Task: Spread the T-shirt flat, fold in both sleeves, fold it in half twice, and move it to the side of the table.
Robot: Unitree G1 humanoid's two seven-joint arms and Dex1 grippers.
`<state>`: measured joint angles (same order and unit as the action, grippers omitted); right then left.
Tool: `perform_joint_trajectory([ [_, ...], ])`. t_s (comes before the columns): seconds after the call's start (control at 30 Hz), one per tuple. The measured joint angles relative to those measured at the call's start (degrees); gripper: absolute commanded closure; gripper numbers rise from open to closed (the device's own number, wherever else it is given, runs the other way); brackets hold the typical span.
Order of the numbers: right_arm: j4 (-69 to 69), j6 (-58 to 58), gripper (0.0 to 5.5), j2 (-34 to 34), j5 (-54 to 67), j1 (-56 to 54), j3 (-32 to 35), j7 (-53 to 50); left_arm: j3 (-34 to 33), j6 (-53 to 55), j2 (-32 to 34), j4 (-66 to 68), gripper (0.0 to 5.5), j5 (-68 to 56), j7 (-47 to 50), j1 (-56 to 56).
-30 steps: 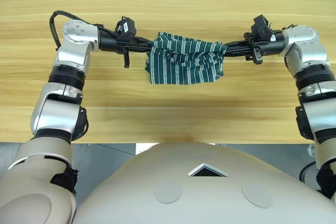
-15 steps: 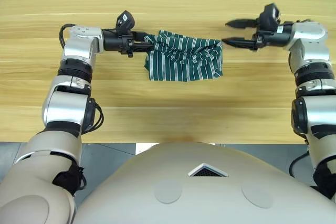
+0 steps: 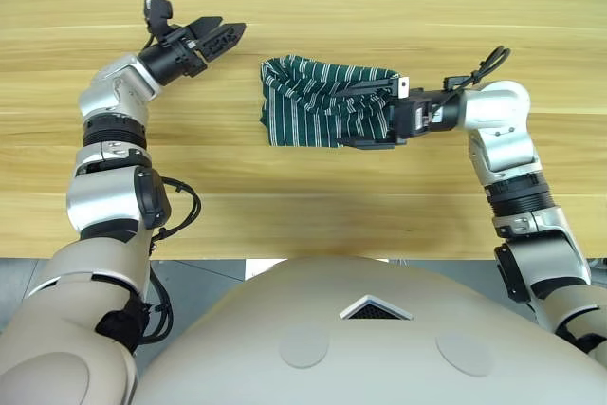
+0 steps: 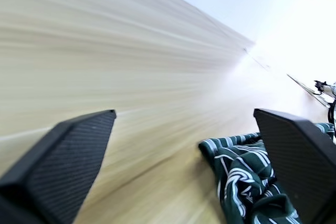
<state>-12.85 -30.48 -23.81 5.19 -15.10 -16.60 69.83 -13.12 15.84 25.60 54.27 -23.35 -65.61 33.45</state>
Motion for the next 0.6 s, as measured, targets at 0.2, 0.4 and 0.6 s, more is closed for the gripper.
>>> perform_joint_trajectory([
  [0.2,-14.4,-9.9,2.22,2.8,-14.9,-8.0,-2.2,-15.0,-3.5,1.1,-1.1,-17.6,0.39,-6.4,-1.2,-9.7],
  [0.4,-24.7,-17.0,2.22,1.9,-23.8,-14.2,-3.2,-26.6,-4.0,5.3,-4.2,-33.9,0.39,-11.8,0.6,-18.1],
  [0.6,-36.9,-17.0,2.22,0.5,-35.5,-23.3,-4.0,-46.1,0.0,3.2,-7.0,-57.8,0.39,-13.6,4.5,-29.6],
])
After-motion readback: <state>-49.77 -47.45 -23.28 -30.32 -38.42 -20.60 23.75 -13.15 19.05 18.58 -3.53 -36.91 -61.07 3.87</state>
